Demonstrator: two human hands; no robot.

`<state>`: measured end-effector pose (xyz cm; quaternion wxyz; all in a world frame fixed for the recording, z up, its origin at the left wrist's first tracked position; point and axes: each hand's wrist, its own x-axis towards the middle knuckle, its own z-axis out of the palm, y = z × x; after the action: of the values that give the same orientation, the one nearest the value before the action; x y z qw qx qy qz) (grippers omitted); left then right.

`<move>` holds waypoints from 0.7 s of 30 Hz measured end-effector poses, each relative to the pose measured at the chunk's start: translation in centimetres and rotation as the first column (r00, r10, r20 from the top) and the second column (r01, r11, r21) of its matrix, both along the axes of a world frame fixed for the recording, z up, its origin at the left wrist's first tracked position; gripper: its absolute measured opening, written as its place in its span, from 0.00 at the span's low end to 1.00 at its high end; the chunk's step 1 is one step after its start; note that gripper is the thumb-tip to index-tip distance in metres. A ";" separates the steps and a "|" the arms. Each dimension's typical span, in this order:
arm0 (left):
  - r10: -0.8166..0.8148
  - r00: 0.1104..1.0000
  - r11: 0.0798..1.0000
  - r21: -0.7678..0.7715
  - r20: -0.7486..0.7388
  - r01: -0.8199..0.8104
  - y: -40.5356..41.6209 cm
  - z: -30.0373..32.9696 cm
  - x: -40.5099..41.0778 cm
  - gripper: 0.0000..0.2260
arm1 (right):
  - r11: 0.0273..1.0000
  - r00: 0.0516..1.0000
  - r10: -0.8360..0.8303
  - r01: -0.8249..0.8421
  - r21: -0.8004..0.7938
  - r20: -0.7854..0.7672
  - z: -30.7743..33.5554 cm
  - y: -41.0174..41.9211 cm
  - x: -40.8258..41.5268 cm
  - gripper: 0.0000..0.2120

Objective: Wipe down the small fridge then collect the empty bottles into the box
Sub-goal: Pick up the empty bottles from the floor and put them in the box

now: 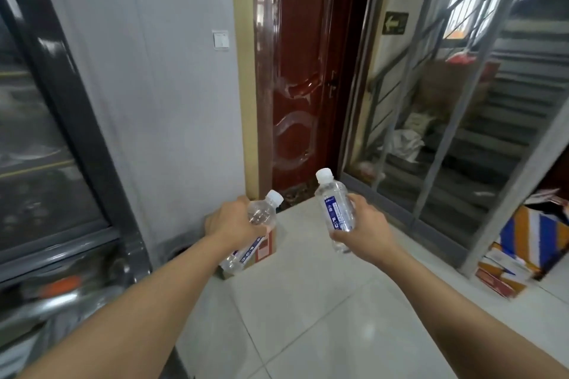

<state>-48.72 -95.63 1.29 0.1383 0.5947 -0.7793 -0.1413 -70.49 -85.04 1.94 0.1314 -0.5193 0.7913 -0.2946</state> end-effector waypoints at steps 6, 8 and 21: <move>0.131 0.991 0.991 -0.012 -0.014 -0.131 -9.3 -0.6 -7.6 0.22 | 0.989 0.989 0.145 -0.144 0.015 -0.020 -0.4 -12.1 -8.9 0.36; 0.193 0.981 0.981 0.003 -0.008 -0.193 -11.9 -0.5 -9.9 0.22 | 0.981 0.981 0.192 -0.191 0.033 -0.029 -0.4 -16.4 -11.8 0.37; 0.351 0.936 0.933 0.075 0.036 -0.353 -29.3 -3.9 -18.0 0.24 | 0.919 0.924 0.381 -0.378 0.117 -0.011 -4.7 -38.8 -21.0 0.38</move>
<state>-66.68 -124.94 -2.58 0.1288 0.7313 -0.6553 -0.1388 -91.52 -123.88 -2.76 0.2018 -0.6595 0.6931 -0.2097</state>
